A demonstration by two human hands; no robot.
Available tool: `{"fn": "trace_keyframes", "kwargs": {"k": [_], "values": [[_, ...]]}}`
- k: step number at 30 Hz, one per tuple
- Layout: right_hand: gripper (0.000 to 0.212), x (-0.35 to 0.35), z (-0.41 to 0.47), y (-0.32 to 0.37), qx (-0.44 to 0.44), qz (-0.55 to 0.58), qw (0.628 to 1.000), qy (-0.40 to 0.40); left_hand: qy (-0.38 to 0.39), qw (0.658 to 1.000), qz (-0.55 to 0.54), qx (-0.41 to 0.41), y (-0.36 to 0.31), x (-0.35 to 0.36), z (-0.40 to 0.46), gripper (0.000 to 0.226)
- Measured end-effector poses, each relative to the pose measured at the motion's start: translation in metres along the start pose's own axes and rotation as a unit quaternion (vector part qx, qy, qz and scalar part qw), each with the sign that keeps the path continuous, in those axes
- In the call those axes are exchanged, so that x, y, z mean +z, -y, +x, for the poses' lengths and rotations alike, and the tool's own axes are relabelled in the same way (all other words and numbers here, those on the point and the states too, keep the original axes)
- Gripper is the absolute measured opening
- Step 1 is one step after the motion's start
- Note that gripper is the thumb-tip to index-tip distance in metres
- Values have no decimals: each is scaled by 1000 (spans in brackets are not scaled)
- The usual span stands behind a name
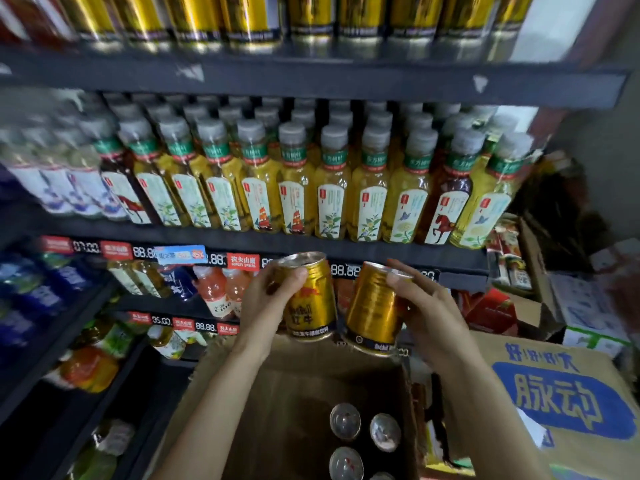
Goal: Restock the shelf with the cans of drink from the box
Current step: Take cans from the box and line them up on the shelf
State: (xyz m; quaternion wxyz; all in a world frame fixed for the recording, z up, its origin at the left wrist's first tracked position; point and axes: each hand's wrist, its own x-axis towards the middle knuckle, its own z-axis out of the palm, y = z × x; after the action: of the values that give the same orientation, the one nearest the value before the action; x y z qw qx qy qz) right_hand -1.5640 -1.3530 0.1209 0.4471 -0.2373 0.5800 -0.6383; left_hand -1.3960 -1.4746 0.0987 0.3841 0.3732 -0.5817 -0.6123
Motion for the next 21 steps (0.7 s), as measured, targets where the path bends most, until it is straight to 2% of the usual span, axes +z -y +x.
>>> {"fn": "trace_keyframes", "kwargs": {"k": [2, 5, 7, 10, 16, 21], "values": [[55, 8, 1, 22, -49, -41, 998, 10, 0, 999, 23, 35, -25, 2, 5, 61], [55, 19, -2, 60, -158, -142, 977, -1, 7, 988, 78, 134, -68, 4, 15, 78], [59, 25, -5, 87, -222, -185, 957, -11, 15, 974, 103, 203, -98, 6, 22, 67], [60, 30, -7, 129, -284, -184, 941, -12, 7, 956, 99, 277, -140, 11, 34, 44], [62, 44, 2, 207, -369, -171, 913, -25, -35, 928, 109, 354, -209, 35, 53, 47], [60, 55, 33, 253, -432, -180, 875, -123, -130, 900, 150, 387, -244, 57, 84, 34]]}}
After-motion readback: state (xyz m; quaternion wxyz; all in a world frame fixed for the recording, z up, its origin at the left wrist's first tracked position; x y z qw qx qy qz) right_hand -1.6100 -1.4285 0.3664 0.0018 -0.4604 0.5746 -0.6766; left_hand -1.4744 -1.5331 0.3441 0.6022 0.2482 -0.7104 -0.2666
